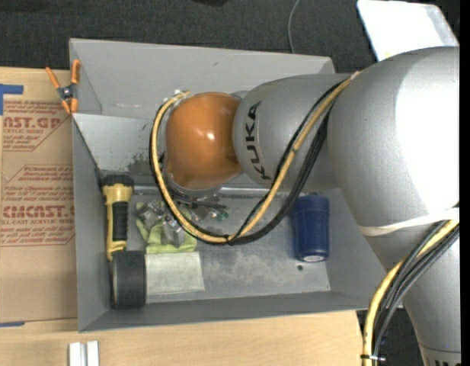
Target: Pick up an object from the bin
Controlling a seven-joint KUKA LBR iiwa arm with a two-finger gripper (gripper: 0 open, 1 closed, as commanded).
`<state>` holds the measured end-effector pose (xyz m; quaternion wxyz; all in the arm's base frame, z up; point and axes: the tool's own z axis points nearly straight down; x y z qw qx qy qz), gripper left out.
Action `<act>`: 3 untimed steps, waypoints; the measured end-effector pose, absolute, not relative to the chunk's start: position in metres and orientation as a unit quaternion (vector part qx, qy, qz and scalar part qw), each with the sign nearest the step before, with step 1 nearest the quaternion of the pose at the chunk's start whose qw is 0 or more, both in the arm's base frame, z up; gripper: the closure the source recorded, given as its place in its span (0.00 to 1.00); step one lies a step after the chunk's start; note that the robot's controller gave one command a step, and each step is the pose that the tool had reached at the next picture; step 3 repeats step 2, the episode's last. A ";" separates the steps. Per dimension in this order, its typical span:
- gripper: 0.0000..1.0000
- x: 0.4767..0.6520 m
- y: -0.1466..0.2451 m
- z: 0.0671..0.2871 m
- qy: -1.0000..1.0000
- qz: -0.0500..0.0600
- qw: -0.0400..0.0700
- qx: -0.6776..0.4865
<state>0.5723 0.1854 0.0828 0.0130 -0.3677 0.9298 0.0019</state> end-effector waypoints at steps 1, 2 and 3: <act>1.00 0.559 0.181 0.146 0.928 0.003 0.011 -0.372; 1.00 0.577 0.177 0.226 0.930 0.003 0.012 -0.367; 1.00 0.577 0.177 0.226 0.930 0.003 0.012 -0.367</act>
Offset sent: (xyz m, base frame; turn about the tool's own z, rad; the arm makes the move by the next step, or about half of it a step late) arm 0.0045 -0.0103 0.1406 0.0012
